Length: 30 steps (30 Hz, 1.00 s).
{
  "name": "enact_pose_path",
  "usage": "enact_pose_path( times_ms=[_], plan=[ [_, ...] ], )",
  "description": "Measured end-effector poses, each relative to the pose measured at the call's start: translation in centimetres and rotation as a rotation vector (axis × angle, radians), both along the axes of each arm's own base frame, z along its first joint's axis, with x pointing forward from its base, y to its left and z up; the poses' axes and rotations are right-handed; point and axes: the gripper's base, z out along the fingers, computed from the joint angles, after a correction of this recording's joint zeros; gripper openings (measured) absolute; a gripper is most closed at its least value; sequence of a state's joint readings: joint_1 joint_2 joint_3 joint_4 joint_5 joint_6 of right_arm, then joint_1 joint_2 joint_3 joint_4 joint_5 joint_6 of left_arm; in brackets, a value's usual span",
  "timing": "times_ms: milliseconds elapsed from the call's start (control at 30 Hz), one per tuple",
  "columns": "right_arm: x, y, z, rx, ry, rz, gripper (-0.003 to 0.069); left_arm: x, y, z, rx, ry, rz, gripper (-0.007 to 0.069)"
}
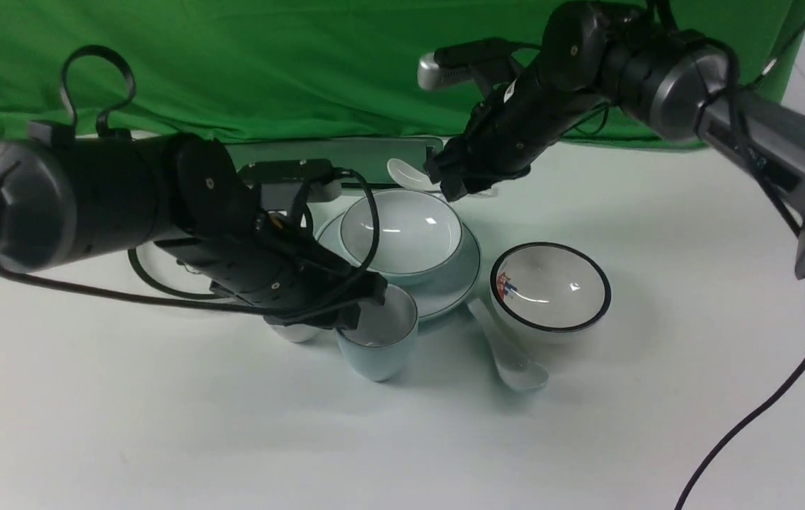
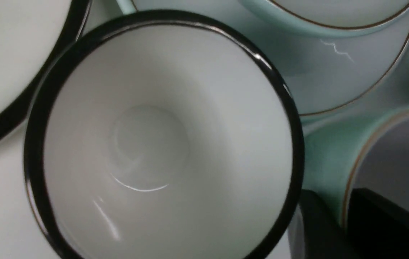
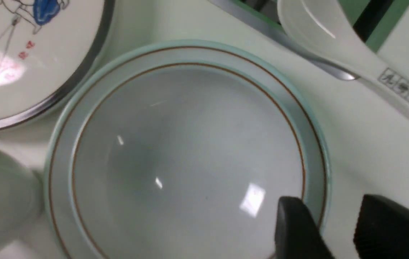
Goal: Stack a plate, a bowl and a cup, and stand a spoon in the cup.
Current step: Use the left arm to grab a blue teacup, then use the left arm to put the blue teacup into the blue rice bowl in the middle
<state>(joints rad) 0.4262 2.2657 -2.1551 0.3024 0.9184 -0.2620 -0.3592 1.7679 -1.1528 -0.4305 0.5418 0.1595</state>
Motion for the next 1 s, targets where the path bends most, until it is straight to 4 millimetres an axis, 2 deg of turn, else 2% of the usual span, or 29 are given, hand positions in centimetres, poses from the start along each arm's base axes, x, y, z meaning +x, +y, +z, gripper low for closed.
enact_pose_path(
  times_ms=[67,100,167,200,233,333,433,533,667,700,833,1000],
  plan=[
    [-0.8,-0.4,1.7,-0.009,0.004,0.01,0.0282,0.0,0.0,-0.1,0.01,0.001,-0.014,0.0004],
    [-1.7,-0.8,3.5,-0.016,0.0,0.025,0.0282,-0.2,0.0,0.1,0.014,0.003,-0.033,-0.0007],
    [-2.3,-1.0,4.8,-0.018,-0.01,0.039,0.0282,-0.3,0.0,0.4,0.014,0.004,-0.042,-0.0008],
    [-3.0,-1.3,6.2,-0.017,-0.029,0.048,0.0282,-0.4,0.0,1.0,0.011,-0.003,-0.05,-0.0008],
    [-4.0,-1.8,8.4,-0.014,-0.058,0.065,0.0282,-0.3,-0.1,2.3,0.002,-0.031,-0.063,-0.0009],
    [-6.5,-3.2,12.7,-0.034,-0.129,0.084,0.0282,0.7,-0.3,5.8,0.006,-0.143,-0.089,-0.0009],
    [-7.9,-4.2,14.7,-0.072,-0.151,0.068,0.0282,2.9,-0.8,8.3,0.032,-0.247,-0.105,-0.0009],
    [-8.5,-4.6,14.9,-0.08,-0.123,0.041,0.0282,5.7,-1.5,8.2,0.091,-0.266,-0.137,-0.0009],
    [-9.2,-4.7,13.5,-0.108,-0.056,0.046,0.0282,9.1,-2.6,5.9,0.164,-0.187,-0.182,-0.0009],
    [-9.3,-4.7,13.3,-0.112,-0.047,0.048,0.0282,9.3,-2.7,5.4,0.173,-0.172,-0.187,-0.0009],
    [-10.2,-5.0,10.4,-0.146,0.035,0.052,0.0282,11.6,-3.2,3.4,0.221,-0.14,-0.197,0.0004],
    [-11.0,-5.0,5.9,-0.189,0.129,0.064,0.0282,12.6,-3.2,2.6,0.258,-0.152,-0.179,0.0064]
  ],
)
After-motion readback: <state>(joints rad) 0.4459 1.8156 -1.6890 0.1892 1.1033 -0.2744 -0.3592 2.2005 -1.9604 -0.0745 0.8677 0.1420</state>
